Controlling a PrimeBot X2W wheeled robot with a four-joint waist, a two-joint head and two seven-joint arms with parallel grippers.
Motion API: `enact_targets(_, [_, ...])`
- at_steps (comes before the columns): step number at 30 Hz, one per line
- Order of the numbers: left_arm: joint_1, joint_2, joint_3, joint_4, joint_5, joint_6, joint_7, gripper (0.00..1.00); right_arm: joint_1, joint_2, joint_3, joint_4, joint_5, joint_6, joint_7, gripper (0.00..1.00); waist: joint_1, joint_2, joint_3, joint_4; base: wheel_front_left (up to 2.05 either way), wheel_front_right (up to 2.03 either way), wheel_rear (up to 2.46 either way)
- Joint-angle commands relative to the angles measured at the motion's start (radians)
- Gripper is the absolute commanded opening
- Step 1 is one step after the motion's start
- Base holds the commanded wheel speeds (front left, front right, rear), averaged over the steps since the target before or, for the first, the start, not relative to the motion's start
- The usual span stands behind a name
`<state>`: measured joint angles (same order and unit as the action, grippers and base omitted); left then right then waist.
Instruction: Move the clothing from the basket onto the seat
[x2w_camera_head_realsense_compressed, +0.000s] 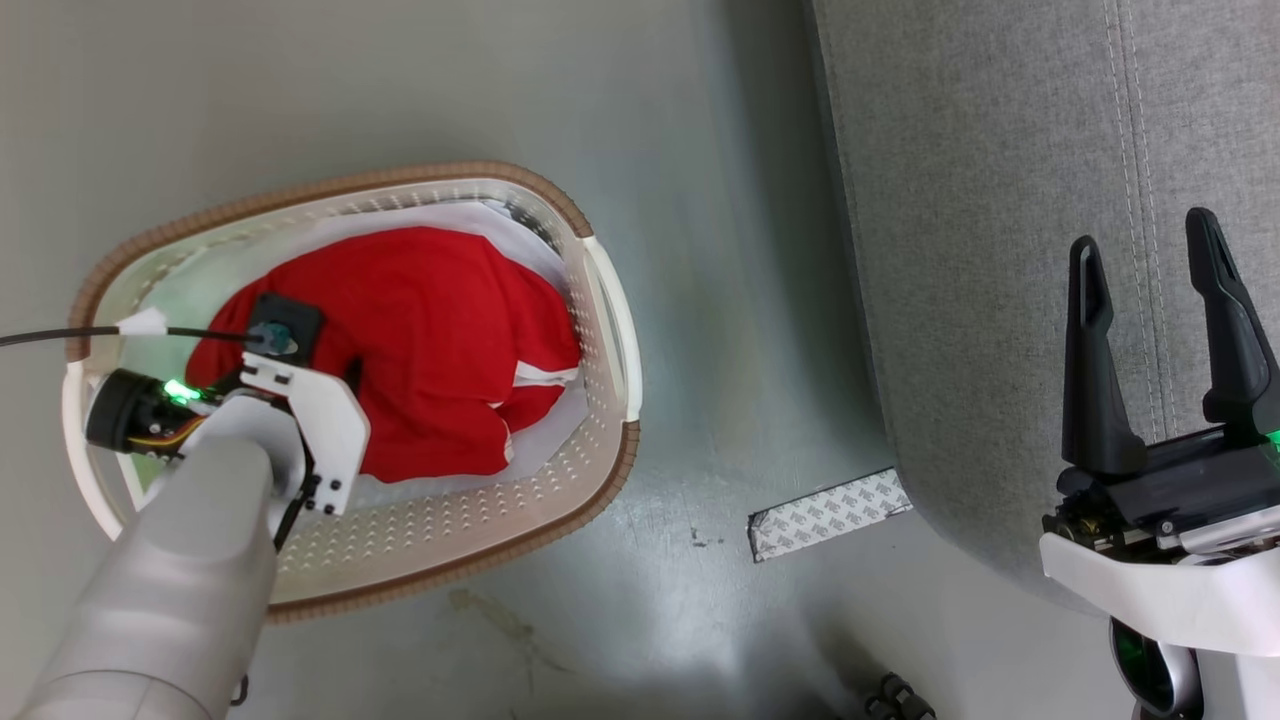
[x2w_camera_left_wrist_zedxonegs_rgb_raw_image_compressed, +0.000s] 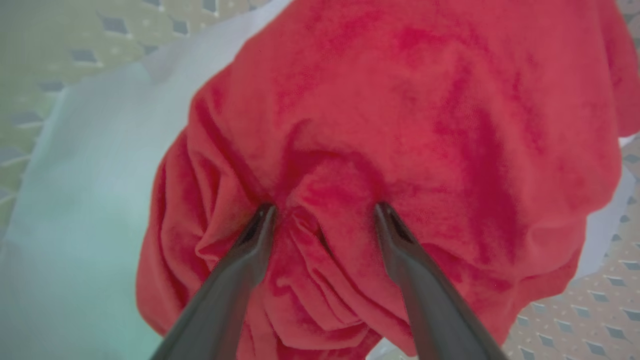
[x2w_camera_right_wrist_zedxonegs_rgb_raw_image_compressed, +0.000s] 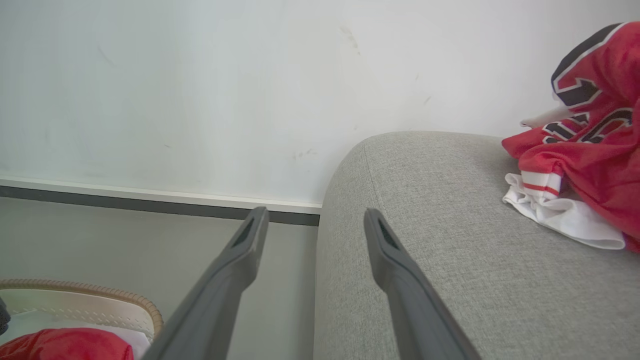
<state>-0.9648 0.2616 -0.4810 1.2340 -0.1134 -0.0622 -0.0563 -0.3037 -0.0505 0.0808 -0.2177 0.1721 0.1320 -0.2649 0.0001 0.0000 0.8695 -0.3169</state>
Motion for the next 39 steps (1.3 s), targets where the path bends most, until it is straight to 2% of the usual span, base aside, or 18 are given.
enact_targets(1, [-0.012,0.01,-0.003,0.008,0.016,-0.004,-0.007,1.0,-0.012,0.0,-0.004,-0.002,0.007,-0.003,0.001,1.0,-0.0001,0.0,0.001,-0.001,0.0,0.0,0.0])
enact_targets(3, [-0.016,0.009,-0.011,0.009,0.02,-0.003,-0.009,0.96,-0.012,0.0,-0.004,-0.001,0.01,-0.003,0.001,1.0,-0.0001,0.0,0.003,-0.004,0.0,0.0,0.0])
enact_targets(6, [-0.016,0.011,-0.023,0.015,0.021,-0.006,-0.005,0.68,-0.016,0.0,-0.002,-0.001,0.019,-0.003,0.001,1.0,-0.0001,0.0,0.008,-0.01,0.0,0.0,0.0])
enact_targets(7, [-0.017,0.012,-0.028,0.016,0.025,-0.006,-0.005,0.52,-0.016,0.0,-0.003,-0.002,0.023,-0.003,0.001,1.0,-0.0001,0.0,0.01,-0.013,0.0,0.0,0.0])
enact_targets(9, [-0.02,0.016,-0.033,0.019,0.024,-0.007,-0.005,0.35,-0.016,0.0,-0.006,-0.003,0.03,-0.003,0.001,1.0,-0.0001,0.0,0.017,-0.017,0.0,0.0,0.0])
enact_targets(12, [-0.024,0.019,-0.042,0.022,0.026,-0.01,-0.012,0.0,-0.015,0.0,-0.009,0.0,0.034,-0.003,0.001,1.0,-0.0001,0.0,0.022,-0.021,0.0,0.0,0.0])
enact_targets(22, [0.011,-0.023,-0.033,0.023,-0.025,-0.021,-0.076,0.0,-0.009,0.0,-0.019,0.035,0.027,-0.003,0.001,1.0,-0.0001,0.0,-0.049,0.012,0.0,0.0,0.0])
enact_targets(39, [0.18,-0.1,-0.015,-0.024,-0.14,-0.063,-0.179,0.0,0.079,0.0,-0.046,0.122,-0.023,-0.003,0.001,1.0,-0.0001,0.0,-0.343,0.097,0.0,0.0,0.0])
